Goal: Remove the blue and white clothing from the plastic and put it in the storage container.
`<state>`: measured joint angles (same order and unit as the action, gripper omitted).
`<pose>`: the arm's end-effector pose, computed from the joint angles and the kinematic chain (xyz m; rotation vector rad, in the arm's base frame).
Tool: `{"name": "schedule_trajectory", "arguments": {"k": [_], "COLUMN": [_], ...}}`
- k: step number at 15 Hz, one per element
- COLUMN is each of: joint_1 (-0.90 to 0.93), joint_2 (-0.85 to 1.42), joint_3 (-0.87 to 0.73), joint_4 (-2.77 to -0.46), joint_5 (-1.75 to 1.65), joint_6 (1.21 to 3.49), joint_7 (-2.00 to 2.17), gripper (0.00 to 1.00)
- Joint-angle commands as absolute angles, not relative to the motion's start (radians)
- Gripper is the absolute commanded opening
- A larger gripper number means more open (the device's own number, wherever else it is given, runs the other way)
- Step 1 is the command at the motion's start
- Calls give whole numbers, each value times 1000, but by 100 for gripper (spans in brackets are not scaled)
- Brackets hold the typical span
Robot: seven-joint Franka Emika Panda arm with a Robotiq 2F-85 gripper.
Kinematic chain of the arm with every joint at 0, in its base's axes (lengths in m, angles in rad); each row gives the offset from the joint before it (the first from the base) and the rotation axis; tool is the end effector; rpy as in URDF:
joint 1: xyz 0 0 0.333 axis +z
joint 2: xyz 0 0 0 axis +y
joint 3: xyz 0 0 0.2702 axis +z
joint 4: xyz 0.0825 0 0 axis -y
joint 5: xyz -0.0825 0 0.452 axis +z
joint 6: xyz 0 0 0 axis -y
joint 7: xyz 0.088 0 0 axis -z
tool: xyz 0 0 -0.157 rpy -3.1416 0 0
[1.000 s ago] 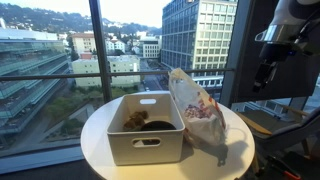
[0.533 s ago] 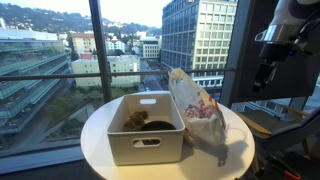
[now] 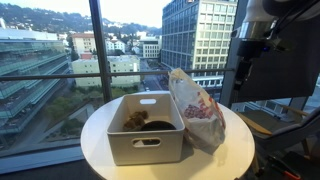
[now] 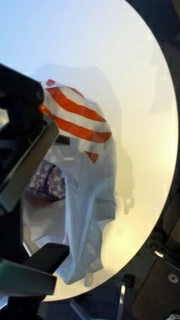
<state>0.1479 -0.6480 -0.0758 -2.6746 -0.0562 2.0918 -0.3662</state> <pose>0.4417 0.0340 0.3217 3.0381 0.7412 0.0989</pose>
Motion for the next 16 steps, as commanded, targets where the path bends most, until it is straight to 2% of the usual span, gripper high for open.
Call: {"name": "schedule_trajectory", "arguments": {"k": [1, 9, 16], "joint_1": [196, 229, 175], "joint_2": [-490, -188, 7], "joint_3": [-52, 37, 76], "joint_4": [-2535, -2421, -2369], "joint_5": [-50, -120, -240], "joint_6": [2162, 2440, 2471], "joint_7": [-438, -522, -498], "gripper": [100, 100, 100]}}
